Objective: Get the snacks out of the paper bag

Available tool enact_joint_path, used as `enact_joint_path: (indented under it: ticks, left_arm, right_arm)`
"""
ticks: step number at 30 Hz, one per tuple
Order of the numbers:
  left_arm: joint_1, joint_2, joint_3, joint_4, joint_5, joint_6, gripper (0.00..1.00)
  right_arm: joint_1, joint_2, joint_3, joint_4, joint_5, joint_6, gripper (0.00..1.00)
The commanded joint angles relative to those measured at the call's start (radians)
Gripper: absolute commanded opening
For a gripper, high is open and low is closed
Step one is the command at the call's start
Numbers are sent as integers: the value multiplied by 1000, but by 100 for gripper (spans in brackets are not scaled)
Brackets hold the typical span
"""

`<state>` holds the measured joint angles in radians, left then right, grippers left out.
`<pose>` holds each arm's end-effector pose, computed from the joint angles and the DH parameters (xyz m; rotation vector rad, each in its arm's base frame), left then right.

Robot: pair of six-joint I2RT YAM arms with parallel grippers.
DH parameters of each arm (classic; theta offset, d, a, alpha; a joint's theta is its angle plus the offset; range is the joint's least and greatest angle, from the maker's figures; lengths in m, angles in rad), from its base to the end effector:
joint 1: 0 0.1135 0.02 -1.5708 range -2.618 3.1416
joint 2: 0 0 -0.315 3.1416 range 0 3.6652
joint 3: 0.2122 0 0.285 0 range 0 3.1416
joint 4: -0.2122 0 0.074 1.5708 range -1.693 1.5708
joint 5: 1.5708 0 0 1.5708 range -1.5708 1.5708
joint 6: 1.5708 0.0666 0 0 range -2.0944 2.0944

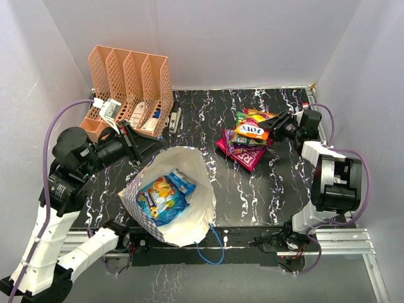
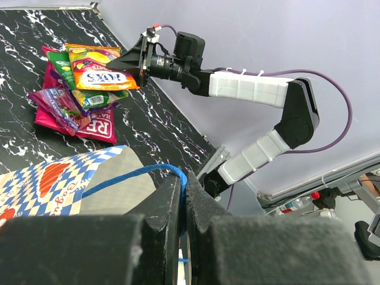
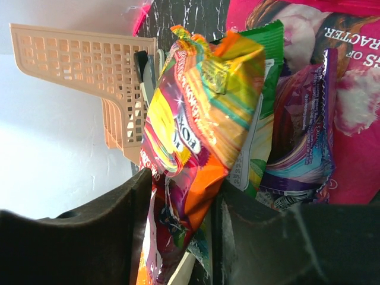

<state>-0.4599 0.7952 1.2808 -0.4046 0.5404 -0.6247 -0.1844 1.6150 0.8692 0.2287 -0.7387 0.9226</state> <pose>0.1179 -0.0966 0.5321 0.3409 1.6042 -1.2518 0.3881 -0.0268 0.2223 0.7062 2.0484 1.2068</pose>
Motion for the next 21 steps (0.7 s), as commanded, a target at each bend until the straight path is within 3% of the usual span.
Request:
enact_joint_path:
  ticks: [1,7,13,19,21]
  left_arm:
    - [-1,-6,35,22,30,5,0]
    - [-2,0,61,4,33,24,0]
    - [-2,1,66,6,38,30,0]
    - [-2,-5,66,10,48,28,0]
    - [-2,-9,64,7,46,32,0]
  right_arm:
    - [-6,-72,-1,-36,12,-72,44]
    - [-6,-131,8,-121,46,-135,52]
    - [-5,-183,-32,-139,59,-136,53]
    - [-4,-221,-54,-169,75,-152,50]
    - [-2,-223,-66,-167,80,-159,44]
